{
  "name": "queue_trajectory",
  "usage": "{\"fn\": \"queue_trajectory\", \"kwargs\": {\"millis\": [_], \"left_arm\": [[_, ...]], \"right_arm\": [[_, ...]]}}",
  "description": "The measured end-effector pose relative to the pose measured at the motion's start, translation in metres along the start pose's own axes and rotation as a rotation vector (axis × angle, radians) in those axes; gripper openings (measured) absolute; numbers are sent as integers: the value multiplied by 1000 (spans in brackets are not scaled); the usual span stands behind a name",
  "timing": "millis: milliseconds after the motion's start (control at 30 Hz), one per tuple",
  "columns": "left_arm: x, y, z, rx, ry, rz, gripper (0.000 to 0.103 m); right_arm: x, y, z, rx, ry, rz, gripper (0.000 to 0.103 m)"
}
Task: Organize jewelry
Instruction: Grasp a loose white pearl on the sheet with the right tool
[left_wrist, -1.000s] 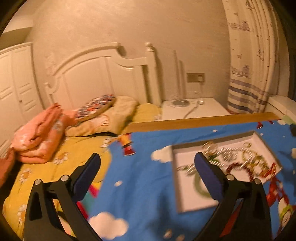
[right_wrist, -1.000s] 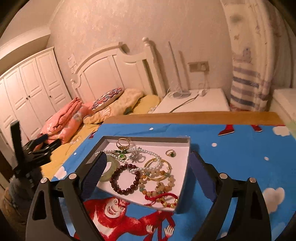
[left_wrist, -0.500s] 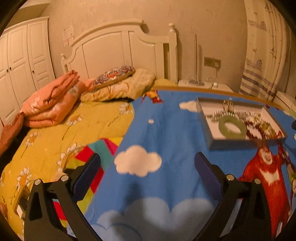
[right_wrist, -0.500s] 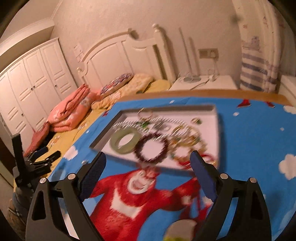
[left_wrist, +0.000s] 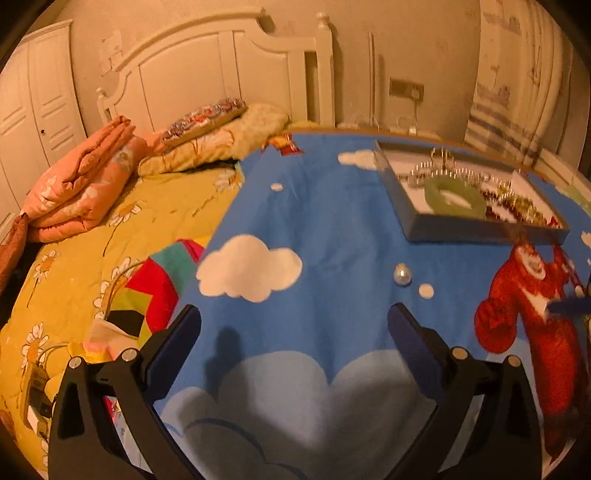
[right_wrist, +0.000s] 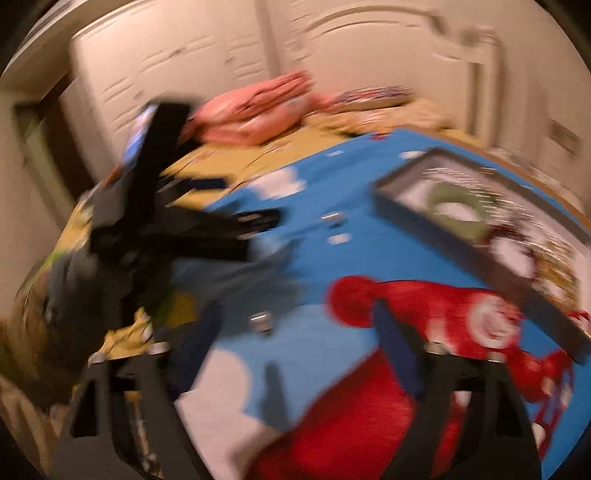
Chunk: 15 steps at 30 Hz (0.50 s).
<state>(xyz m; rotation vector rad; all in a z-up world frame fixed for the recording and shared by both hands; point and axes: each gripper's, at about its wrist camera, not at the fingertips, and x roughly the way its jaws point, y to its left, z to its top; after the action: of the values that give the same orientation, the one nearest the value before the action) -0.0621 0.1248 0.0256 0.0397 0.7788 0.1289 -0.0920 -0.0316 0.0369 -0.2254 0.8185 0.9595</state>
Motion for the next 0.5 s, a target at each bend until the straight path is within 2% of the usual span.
{"fn": "queue_trajectory", "kwargs": {"millis": [100, 233, 500], "left_arm": [[7, -3, 0, 15, 39, 4, 101], [22, 1, 1, -1, 119, -7, 101], [23, 4, 0, -21, 127, -24, 101]], "right_arm": [[18, 14, -1, -50, 68, 31, 51], [28, 18, 2, -58, 100, 31, 46], [34, 21, 9, -111, 126, -7, 31]]}}
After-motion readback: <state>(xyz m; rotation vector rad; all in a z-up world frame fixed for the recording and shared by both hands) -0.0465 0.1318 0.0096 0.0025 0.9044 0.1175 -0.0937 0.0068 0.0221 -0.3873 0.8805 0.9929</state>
